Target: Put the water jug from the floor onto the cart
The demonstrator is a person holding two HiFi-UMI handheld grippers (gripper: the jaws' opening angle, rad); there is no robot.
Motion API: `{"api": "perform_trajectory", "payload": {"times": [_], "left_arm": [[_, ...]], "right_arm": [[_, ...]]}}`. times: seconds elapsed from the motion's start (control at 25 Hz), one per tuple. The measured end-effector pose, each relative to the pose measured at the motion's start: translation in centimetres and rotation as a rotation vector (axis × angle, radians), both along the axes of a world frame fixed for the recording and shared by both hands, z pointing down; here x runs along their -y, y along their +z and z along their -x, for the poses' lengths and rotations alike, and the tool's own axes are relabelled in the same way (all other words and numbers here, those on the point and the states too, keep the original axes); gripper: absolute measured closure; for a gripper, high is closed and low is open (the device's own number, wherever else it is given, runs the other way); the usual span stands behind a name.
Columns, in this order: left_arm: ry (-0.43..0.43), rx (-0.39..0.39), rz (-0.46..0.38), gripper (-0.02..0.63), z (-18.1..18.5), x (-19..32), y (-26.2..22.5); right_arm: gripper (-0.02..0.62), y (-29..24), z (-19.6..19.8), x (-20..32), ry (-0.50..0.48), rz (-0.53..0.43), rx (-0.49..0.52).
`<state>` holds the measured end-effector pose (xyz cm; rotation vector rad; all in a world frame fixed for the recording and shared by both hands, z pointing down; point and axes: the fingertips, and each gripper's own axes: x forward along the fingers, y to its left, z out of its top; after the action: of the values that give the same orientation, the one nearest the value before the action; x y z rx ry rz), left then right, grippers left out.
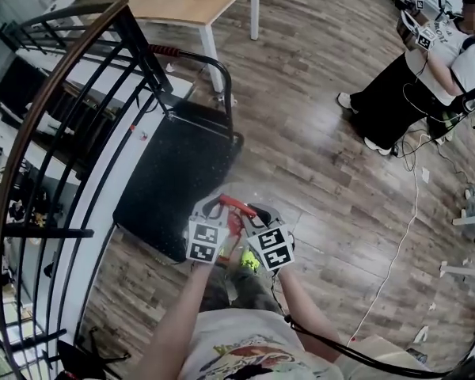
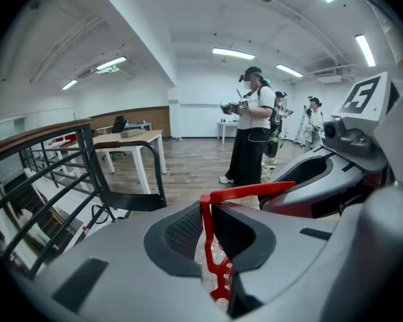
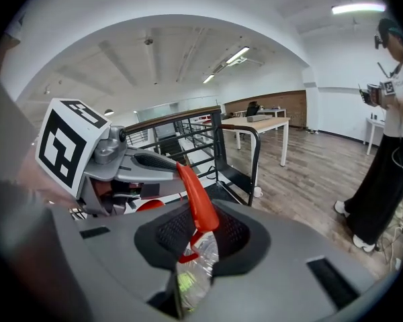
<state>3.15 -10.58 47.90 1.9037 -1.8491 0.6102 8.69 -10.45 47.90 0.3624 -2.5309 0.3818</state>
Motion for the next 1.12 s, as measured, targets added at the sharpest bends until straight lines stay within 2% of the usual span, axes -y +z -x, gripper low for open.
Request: {"api": "perform_trajectory", "payload": {"times": [0.4, 0.6, 0.76, 1.12], "left_arm": [[-0.094, -0.013, -0.035, 0.569, 3.0, -0.2, -1.3], [-0.122, -0.029, -0.047, 0.568, 6.3, 0.7, -1.8], [-0.147, -0.033, -0.062, 0.569, 6.9, 0.2, -2.1], [-0.179, -0.058, -0.077, 0.568, 10.6, -0.6, -2.4]], "right_arm": [[0.526, -1.3, 3.1, 0.2, -0.109, -0.023, 0.006], [0.526, -1.7, 6.4, 1.3, -0.151, -0.033, -0.016], [0.526, -2.1, 7.0, 1.0, -0.192, -0.046, -0.014], [0.526, -3.1, 10.9, 0.7, -0.252, -0.068, -0.035]]}}
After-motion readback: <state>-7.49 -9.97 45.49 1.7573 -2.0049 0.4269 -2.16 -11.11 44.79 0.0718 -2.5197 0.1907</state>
